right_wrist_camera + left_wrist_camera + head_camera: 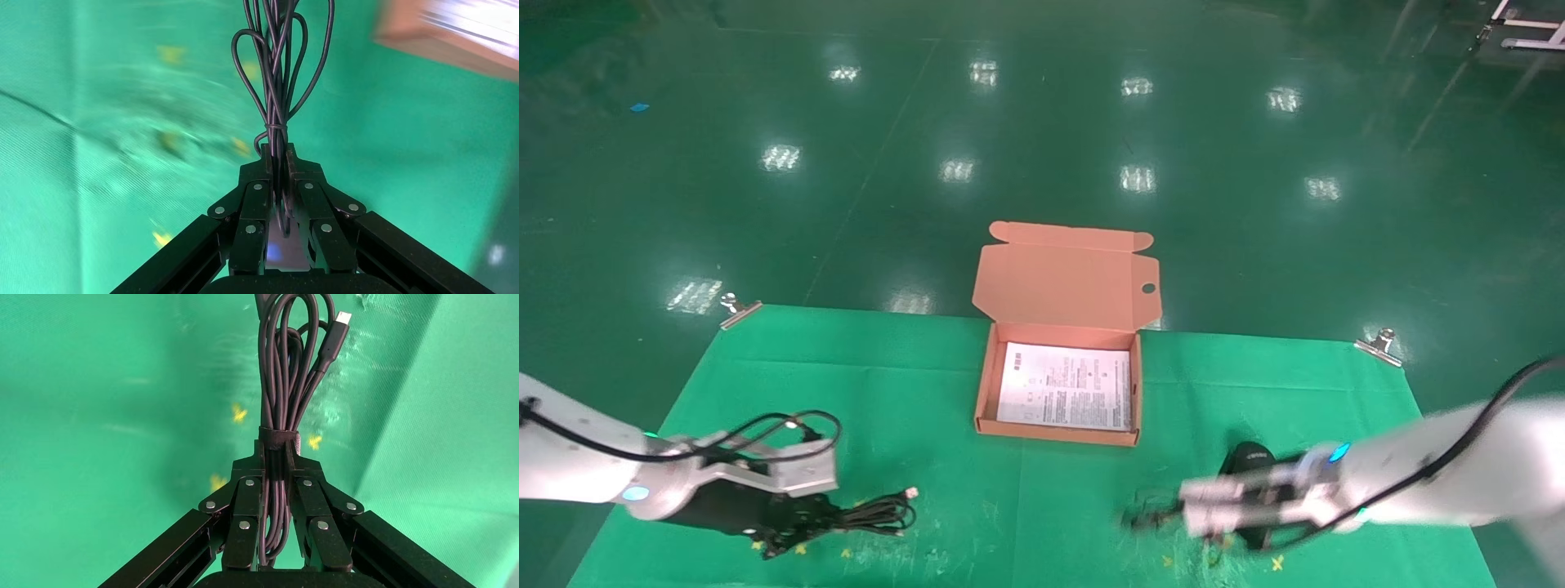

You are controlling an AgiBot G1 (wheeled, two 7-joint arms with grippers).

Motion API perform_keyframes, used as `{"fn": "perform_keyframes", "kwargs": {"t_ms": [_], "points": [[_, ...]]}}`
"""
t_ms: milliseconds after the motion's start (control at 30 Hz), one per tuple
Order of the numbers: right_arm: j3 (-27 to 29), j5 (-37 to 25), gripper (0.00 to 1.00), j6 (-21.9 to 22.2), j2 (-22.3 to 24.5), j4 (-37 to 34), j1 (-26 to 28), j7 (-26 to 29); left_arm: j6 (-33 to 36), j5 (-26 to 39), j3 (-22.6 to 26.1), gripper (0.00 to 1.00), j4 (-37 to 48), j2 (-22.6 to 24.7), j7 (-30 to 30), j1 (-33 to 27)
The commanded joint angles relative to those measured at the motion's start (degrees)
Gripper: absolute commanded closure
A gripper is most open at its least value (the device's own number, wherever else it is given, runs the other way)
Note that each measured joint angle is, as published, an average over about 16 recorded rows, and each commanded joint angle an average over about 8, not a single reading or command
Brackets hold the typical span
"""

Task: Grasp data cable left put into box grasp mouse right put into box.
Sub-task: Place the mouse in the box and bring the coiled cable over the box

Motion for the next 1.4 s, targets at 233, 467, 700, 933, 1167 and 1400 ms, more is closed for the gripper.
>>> {"fn": "perform_keyframes", "kwargs": {"t_ms": [233, 467, 700, 933, 1167, 1400], "points": [[5.08, 0.96, 1.0, -0.84, 4.44, 6.94, 6.63, 8.8, 1.03, 0.92, -2.07, 1.0, -15.68, -6.98, -8.01, -2.84], [7.86, 1.6, 1.0, 1.92, 1.01, 7.42, 13.33, 12.12, -3.78, 3.28, -4.07, 1.0, -23.27, -6.92, -11.72, -5.7], [8.75, 3.09, 1.0, 5.86, -6.54, 1.13, 19.9, 10.31, -8.95, 6.23, -4.61, 1.0, -22.3, -2.59, -10.38, -8.86], [9.12, 4.79, 1.0, 10.27, -13.13, -7.36, 24.69, 5.47, -12.61, 8.09, -4.67, 1.0, -18.29, 1.68, -7.43, -12.02], [9.12, 5.5, 1.0, 12.93, -15.72, -11.16, 26.76, 0.77, -14.01, 9.24, -4.52, 1.0, -16.01, 3.46, -5.9, -13.77], [8.82, 5.71, 1.0, 13.19, -15.91, -10.74, 26.16, -0.91, -13.06, 8.91, -4.5, 1.0, -16.35, 2.19, -5.62, -13.45]]}}
